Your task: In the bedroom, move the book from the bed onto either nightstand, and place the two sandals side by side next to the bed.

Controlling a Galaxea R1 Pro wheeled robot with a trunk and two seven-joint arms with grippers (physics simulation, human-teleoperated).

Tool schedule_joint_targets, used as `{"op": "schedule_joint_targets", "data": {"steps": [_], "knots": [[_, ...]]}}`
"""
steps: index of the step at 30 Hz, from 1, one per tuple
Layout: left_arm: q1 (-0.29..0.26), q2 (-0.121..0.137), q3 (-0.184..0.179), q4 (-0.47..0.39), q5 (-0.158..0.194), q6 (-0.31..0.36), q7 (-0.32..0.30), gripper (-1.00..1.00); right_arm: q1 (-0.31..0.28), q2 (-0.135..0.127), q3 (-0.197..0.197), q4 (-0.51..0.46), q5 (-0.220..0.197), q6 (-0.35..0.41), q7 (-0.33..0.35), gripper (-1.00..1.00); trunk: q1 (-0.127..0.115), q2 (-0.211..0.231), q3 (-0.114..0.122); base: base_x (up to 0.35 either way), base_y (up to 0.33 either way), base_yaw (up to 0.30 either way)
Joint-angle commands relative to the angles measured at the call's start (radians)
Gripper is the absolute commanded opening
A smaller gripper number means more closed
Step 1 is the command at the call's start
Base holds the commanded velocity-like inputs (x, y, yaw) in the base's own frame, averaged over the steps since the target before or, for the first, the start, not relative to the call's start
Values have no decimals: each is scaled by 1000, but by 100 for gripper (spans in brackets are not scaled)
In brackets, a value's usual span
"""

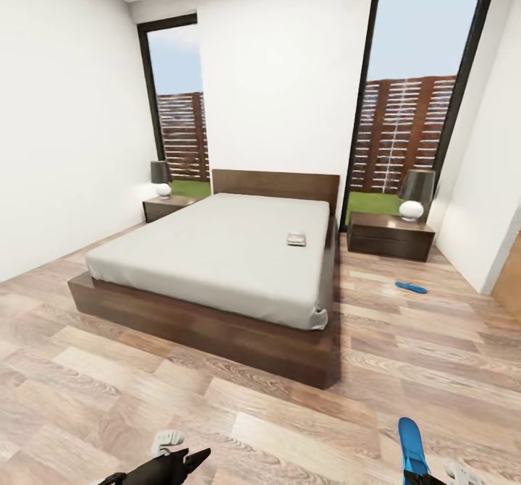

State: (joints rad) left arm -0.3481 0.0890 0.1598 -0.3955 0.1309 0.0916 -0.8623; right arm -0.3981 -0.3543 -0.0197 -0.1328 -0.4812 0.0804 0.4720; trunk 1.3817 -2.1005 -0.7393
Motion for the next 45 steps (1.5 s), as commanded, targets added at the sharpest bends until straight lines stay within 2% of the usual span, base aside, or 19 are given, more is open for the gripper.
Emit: {"op": "schedule_joint_targets", "data": {"steps": [1,45], "knots": [[0,0,3,0,6,10,-5,100,-1,0,-3,-1,-8,9,4,-100,0,0,-1,0,0,-286],[0,0,3,0,6,10,-4,100,-1,0,-3,-1,-10,9,4,-100,0,0,-2,0,0,-286]]}}
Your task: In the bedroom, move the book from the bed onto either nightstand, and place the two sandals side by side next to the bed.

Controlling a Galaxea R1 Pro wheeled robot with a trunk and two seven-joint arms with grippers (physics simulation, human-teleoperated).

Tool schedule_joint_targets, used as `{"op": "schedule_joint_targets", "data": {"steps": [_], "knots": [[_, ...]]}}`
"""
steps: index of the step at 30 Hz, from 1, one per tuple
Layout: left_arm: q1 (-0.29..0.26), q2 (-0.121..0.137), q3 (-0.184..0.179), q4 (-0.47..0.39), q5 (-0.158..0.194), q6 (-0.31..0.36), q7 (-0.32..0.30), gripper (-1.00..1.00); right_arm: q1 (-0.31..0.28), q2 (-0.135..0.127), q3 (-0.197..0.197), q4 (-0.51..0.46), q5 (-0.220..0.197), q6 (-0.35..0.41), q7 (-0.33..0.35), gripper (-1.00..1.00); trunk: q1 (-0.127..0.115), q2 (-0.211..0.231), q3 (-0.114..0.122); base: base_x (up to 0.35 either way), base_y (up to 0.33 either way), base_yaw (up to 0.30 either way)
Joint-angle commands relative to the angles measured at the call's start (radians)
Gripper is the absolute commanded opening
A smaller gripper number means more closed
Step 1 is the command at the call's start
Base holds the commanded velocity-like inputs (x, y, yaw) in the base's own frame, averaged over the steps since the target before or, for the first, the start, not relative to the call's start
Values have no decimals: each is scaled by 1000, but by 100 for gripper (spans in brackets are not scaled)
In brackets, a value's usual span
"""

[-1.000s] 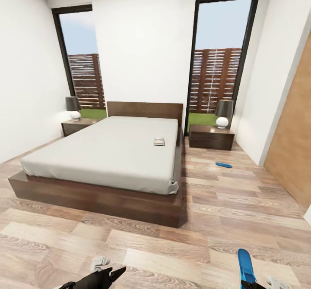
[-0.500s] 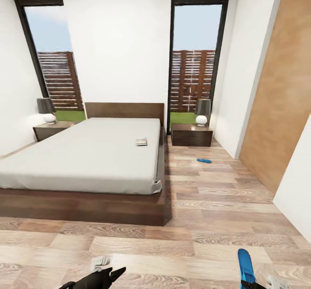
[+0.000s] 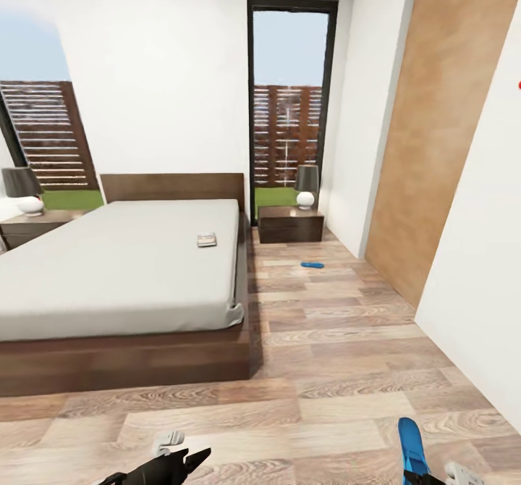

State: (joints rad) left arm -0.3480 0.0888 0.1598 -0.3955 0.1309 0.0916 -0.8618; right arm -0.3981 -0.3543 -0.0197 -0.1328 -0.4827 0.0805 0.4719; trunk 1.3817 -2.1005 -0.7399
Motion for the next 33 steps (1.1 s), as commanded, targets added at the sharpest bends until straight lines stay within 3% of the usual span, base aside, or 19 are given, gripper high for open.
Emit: {"op": "schedule_joint_targets", "data": {"steps": [1,26,33], "knots": [[0,0,3,0,6,10,-5,100,-1,0,-3,-1,-8,9,4,-100,0,0,-1,0,0,-286],[0,0,3,0,6,10,-5,100,-1,0,-3,-1,-8,8,4,-100,0,0,-12,0,0,-285],[0,0,3,0,6,10,-4,100,-1,1,-3,0,-8,8,2,-100,0,0,-14,0,0,-67]]}}
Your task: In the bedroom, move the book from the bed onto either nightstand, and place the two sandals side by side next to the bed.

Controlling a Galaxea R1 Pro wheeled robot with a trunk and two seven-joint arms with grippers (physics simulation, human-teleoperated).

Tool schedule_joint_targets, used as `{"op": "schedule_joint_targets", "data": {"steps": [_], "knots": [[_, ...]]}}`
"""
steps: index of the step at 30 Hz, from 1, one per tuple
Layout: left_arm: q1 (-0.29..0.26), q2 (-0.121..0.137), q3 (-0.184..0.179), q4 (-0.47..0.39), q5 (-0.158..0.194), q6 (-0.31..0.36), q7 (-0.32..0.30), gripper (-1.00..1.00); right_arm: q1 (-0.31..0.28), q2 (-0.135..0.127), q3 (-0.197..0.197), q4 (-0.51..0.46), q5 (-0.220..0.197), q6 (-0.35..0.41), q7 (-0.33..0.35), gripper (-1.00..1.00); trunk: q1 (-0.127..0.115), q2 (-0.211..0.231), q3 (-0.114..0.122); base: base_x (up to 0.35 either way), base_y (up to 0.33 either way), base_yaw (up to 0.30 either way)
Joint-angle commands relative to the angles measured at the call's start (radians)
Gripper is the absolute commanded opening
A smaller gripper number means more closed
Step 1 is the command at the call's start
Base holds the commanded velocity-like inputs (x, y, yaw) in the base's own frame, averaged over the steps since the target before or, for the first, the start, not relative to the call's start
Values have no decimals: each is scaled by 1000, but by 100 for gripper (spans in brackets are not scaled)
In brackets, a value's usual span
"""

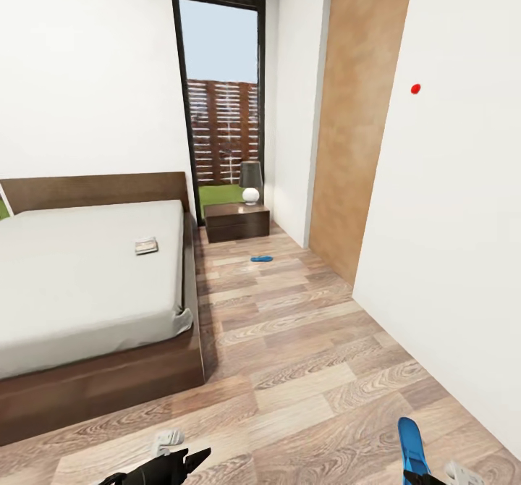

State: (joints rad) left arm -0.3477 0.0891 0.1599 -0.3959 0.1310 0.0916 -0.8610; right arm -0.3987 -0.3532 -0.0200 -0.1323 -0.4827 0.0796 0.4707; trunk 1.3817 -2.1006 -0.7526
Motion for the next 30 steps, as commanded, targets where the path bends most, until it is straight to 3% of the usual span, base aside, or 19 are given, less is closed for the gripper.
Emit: {"op": "schedule_joint_targets", "data": {"steps": [1,18,22,24,25,26,28,29,30], "knots": [[-1,0,3,0,6,10,-5,100,0,0,-2,-1,-8,8,4,-100,0,0,-1,0,0,-15],[-1,0,4,34,5,7,5,100,0,0,-2,2,-7,8,3,-100,0,0,-24,0,0,-2],[-1,-2,3,34,4,4,98,100,0,0,-1,4,-7,14,5,-100,0,0,-30,0,0,0],[-1,-16,2,34,4,-9,205,100,1,1,0,6,-6,19,6,-100,0,0,-33,0,0,0],[-1,-33,1,34,3,-25,289,100,1,6,1,10,-5,18,6,-100,0,0,-35,0,0,0],[-1,-39,1,34,2,-30,316,100,1,10,1,11,-4,16,6,-100,0,0,-36,0,0,0],[-1,-58,0,34,0,-42,393,100,1,34,2,12,-2,13,5,-100,0,0,-39,0,0,0],[-1,-71,-2,34,-4,-48,458,100,1,61,3,14,3,10,3,-100,0,0,-40,0,0,0],[-1,-75,-3,35,-5,-50,477,100,1,68,3,14,7,10,2,-100,0,0,-42,0,0,0]]}}
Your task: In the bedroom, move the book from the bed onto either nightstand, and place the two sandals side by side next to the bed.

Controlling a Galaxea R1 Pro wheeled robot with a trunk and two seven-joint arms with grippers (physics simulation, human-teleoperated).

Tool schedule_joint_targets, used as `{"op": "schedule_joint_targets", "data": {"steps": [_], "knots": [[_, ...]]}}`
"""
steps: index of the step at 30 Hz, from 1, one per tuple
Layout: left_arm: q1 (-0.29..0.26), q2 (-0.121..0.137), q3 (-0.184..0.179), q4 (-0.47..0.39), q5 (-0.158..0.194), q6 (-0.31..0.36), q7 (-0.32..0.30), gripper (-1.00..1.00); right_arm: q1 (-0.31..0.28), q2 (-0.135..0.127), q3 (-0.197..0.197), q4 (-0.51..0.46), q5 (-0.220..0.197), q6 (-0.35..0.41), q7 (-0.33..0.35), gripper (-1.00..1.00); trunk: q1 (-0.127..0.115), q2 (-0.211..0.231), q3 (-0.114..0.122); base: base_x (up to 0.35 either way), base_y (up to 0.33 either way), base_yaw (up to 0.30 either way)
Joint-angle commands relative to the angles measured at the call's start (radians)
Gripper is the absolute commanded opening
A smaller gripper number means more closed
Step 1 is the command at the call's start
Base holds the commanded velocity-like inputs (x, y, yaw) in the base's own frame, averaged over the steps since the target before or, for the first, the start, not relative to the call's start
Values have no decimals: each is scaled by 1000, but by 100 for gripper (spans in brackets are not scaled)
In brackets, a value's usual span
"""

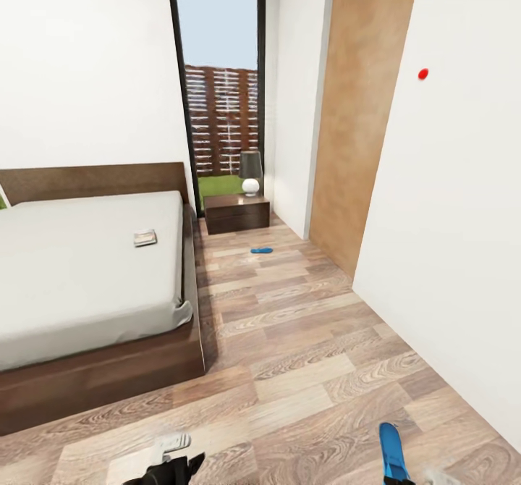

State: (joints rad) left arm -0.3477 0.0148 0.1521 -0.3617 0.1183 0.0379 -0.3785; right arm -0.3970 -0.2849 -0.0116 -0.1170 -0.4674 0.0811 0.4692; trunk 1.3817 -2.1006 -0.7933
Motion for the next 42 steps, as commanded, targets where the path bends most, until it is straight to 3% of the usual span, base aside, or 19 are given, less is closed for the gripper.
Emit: {"op": "schedule_joint_targets", "data": {"steps": [1,4,6,11,19,42], "knots": [[-1,-3,3,1,6,3,11,100,0,7,-5,-1,-4,8,2,-100,0,0,-2,0,0,0],[-1,-9,-4,15,1,0,62,100,0,34,-4,0,40,7,-1,-100,0,0,-6,0,0,0],[-1,-9,-7,67,-3,-4,83,100,0,59,-5,9,117,7,-4,-100,0,0,-9,0,0,0],[-1,-7,-8,176,-7,-55,89,100,0,112,-6,91,176,-21,-7,-100,0,0,-16,0,0,0],[-1,-9,-8,327,-8,-224,90,100,0,126,-8,151,183,-103,-7,-100,0,0,-27,0,0,0],[-1,-6,-3,339,-3,-240,90,100,0,117,-11,152,179,-108,-4,-100,0,0,-39,0,0,0]]}}
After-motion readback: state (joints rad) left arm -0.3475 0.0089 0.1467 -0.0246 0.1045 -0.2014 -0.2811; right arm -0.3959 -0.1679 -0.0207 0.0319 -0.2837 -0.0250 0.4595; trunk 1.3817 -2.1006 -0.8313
